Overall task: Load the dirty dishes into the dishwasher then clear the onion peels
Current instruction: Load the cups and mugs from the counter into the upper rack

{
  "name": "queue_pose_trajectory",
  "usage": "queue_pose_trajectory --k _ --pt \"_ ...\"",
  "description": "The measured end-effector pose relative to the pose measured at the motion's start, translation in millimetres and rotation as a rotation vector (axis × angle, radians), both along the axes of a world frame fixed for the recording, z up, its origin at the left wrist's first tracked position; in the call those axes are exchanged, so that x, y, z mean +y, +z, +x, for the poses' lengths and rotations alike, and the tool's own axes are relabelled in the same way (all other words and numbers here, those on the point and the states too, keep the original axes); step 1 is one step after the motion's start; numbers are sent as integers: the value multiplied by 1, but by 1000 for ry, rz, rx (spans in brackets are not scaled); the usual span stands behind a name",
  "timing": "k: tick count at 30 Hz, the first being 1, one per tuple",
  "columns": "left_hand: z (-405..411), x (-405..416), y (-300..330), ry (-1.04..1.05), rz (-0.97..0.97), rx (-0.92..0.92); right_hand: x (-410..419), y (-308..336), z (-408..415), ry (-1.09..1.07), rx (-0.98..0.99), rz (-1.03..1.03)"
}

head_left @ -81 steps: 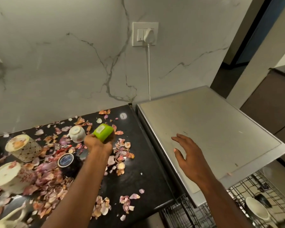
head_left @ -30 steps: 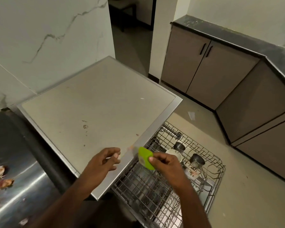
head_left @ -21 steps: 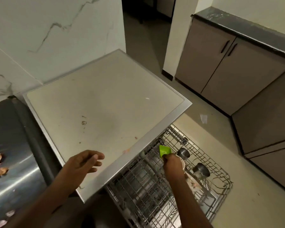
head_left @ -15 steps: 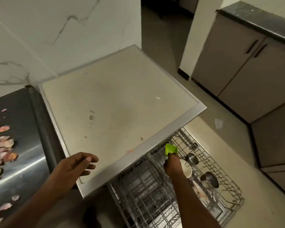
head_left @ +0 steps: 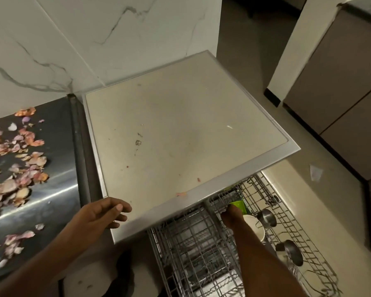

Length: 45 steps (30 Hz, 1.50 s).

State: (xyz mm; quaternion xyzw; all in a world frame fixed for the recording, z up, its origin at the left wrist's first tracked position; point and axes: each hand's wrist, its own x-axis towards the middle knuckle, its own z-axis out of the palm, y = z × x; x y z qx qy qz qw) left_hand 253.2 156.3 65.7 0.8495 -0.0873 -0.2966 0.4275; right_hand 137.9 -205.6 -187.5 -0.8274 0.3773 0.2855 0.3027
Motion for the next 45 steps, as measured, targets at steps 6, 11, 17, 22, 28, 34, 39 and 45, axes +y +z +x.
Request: queue_pose_trajectory --k 6,11,17,22,28,34,39,45 --pt "-3 -1 10 -56 10 -10 3 0 -6 -12 -27 -2" --pt "-8 0 10 -93 8 5 13 11 -13 -192 -211 1" --pt "-9 -5 2 -155 -83 47 36 40 -34 -103 -205 -80" --pt "-5 0 -1 -258 -172 48 68 84 -50 -5 -149 -278" --pt "12 50 7 -281 -226 -65 115 141 -51 -39 -166 -541" --pt "33 135 14 -167 -217 -269 182 210 -15 -190 -545 -754" --pt "49 206 14 -54 -224 -351 280 255 49 -53 -895 -724" --pt "56 280 26 51 -248 -370 393 259 116 246 -1103 -527"
